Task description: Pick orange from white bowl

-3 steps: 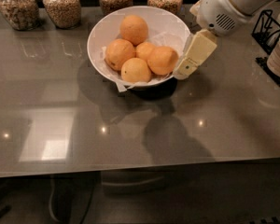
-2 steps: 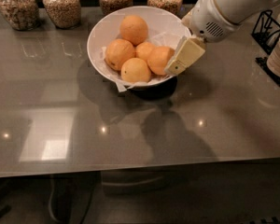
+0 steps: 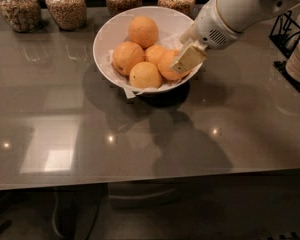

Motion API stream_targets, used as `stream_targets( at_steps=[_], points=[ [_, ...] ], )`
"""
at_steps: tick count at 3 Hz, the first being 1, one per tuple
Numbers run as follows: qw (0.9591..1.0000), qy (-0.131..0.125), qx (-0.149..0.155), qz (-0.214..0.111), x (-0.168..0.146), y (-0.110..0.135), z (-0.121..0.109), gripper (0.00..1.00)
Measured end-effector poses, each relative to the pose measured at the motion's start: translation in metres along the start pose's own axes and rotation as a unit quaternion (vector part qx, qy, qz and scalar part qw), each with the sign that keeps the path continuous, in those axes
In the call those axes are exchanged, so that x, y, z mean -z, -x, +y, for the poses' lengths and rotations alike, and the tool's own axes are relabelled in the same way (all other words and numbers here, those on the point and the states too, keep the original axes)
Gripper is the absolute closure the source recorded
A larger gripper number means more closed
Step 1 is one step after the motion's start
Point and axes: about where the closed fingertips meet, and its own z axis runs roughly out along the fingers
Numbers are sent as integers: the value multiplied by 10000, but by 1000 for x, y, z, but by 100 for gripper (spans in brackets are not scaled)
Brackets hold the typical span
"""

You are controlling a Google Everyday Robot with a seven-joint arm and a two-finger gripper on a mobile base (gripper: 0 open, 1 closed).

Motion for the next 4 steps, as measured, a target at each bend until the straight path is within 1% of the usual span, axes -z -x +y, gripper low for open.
stream_targets(
  at_steps=[2,3,4],
  points=[
    [9999,96,-60,9,-28,-2,-11,31],
    [9999,115,-93,59,-41,-6,-19,31],
    [9996,207,-136,100,-55,-8,-20,31]
  ],
)
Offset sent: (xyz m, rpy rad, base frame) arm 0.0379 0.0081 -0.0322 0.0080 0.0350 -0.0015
